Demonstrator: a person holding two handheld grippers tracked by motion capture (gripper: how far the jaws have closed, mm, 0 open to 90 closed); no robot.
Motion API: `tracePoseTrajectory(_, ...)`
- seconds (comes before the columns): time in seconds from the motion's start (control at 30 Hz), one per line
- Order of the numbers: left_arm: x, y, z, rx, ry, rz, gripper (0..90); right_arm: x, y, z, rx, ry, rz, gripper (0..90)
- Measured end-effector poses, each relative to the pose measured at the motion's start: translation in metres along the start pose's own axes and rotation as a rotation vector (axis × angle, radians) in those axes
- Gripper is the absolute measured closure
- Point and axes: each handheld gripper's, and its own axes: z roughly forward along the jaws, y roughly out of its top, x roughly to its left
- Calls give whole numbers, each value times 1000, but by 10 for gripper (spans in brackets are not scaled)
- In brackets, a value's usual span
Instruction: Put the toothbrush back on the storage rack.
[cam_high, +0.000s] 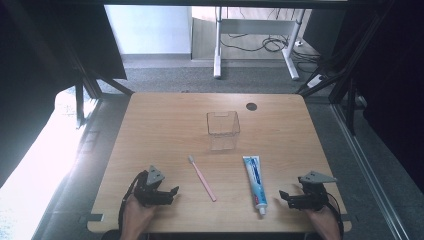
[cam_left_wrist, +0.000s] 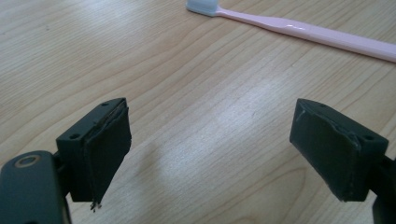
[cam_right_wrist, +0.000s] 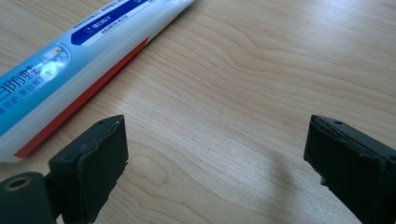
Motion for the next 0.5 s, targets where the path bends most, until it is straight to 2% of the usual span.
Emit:
tracePoseTrajectory(0.2,1,1,-2,11,1,-11,129,1,0,1,1,-1,-12,71)
tracePoseTrajectory(0.3,1,3,-2,16,-18,-10,129,1,0,1,0,0,-11,72)
tracePoseTrajectory(0.5,0,4,-1,30,-28,-18,130,1,-1,1,6,0,-14,78)
